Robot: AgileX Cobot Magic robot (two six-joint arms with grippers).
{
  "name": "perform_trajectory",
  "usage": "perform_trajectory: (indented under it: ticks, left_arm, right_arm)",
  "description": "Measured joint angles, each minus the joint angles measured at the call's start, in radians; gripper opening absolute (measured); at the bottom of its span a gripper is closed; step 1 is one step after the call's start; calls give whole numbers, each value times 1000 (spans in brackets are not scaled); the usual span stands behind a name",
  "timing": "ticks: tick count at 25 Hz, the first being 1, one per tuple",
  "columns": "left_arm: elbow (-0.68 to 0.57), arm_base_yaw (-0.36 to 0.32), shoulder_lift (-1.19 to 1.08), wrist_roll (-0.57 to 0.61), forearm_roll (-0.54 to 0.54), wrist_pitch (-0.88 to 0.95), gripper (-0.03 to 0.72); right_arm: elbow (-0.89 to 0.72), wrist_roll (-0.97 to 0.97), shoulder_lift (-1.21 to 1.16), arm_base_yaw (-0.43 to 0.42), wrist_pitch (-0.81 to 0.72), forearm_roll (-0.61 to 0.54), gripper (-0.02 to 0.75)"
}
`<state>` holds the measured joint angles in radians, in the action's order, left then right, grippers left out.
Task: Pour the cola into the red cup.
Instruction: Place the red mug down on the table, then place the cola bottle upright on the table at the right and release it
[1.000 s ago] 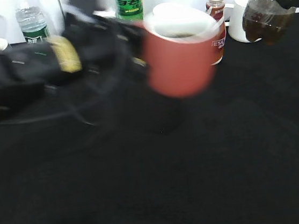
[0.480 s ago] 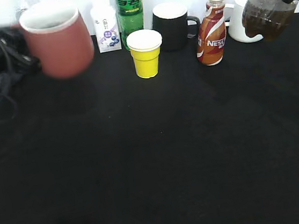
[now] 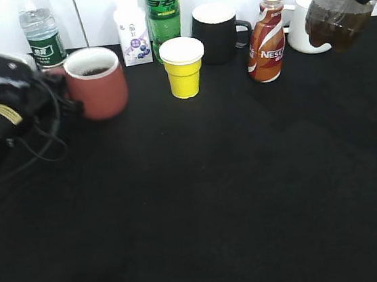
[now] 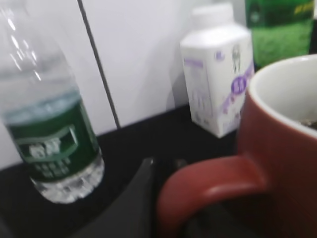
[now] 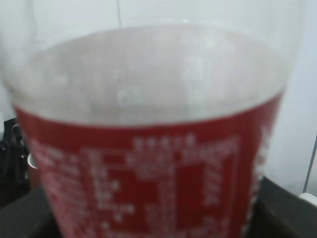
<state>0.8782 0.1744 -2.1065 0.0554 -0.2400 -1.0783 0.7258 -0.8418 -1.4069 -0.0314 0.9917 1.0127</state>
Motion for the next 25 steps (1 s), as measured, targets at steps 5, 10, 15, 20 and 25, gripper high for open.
perform_trajectory:
  ticks: [5, 10, 15, 20, 25]
  left_arm:
    - [7, 0, -59, -10, 17, -43, 64]
    - [-6, 0, -59, -17, 45, -71, 265]
    - [-85, 0, -16, -20, 58, -109, 272]
    - [-257, 0, 113, -20, 65, -106, 272]
    - [-438, 14, 400, -55, -2, -29, 272]
  right_arm:
    - [0, 0, 0, 0, 0, 0, 493]
    - [0, 0, 0, 0, 0, -1, 493]
    - [0, 0, 0, 0, -2, -2, 493]
    - [0, 14, 0, 0, -27, -29, 493]
    - [0, 274, -91, 0, -120, -204, 493]
